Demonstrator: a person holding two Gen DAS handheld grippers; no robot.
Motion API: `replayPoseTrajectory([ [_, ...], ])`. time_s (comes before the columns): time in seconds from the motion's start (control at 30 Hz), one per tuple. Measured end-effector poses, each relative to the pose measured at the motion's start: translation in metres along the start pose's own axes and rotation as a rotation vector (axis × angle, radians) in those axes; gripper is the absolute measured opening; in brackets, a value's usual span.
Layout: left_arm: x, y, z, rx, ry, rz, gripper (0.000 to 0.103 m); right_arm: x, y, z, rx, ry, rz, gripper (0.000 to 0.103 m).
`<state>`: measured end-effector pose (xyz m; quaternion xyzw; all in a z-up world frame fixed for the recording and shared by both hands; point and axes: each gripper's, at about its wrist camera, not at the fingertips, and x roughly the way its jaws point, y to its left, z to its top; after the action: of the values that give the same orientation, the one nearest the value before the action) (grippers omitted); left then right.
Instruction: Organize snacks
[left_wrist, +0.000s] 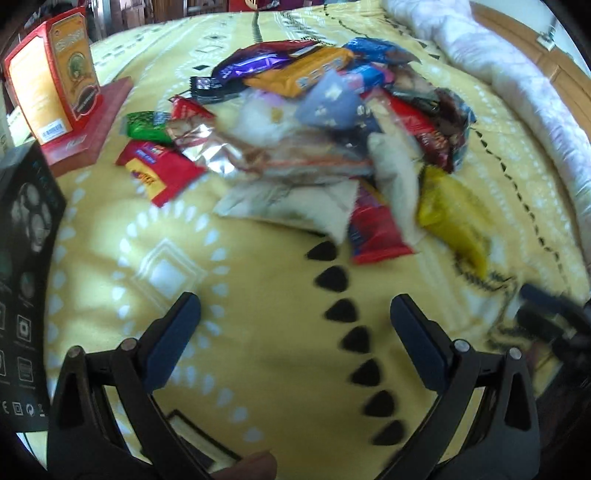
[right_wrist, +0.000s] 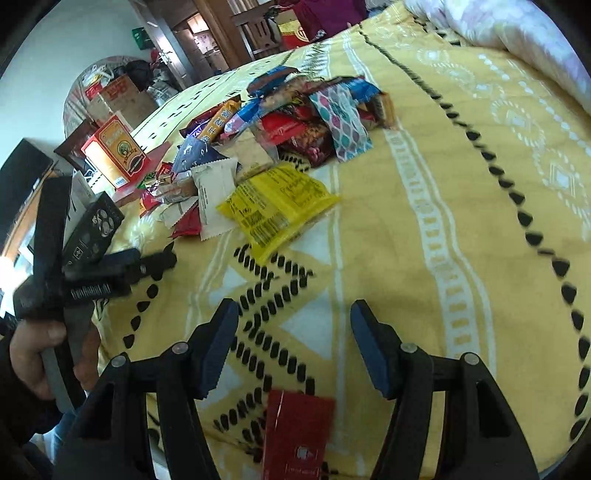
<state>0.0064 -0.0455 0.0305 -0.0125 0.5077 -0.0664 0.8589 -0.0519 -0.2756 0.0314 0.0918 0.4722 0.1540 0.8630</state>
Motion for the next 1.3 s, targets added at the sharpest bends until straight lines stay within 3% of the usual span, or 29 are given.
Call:
replayPoseTrajectory([
  [0.2,0.001,0.008,0.008,0.022,-0.067,0.061,0.103,0.012,0.001,0.024,-0.077,-0.055,-0.083,0.067],
  [0.53,0.015,0.015,0.007,-0.003,-0.094,0.097,0.103,0.031,-0.031,0.033,-0.020,-0.038,-0.111,0.067],
  [0.6,0.016,0.015,0.008,-0.002,-0.097,0.099,0.103,0.032,-0.031,0.030,-0.026,-0.052,-0.090,0.089],
  [0.7,0.015,0.015,0.003,0.005,-0.108,0.110,0.103,0.043,-0.022,0.025,-0.097,-0.052,-0.081,0.103],
  [0.8,0.016,0.013,0.004,0.010,-0.114,0.117,0.103,0.048,-0.017,0.023,-0.132,-0.050,-0.109,0.103],
  [0.97,0.016,0.013,0.002,0.008,-0.119,0.113,0.103,0.045,-0.020,0.019,-0.122,-0.084,-0.083,0.103],
  [1.3,0.016,0.015,0.002,0.006,-0.121,0.109,0.103,0.050,-0.013,0.016,-0.163,-0.091,-0.146,0.103],
])
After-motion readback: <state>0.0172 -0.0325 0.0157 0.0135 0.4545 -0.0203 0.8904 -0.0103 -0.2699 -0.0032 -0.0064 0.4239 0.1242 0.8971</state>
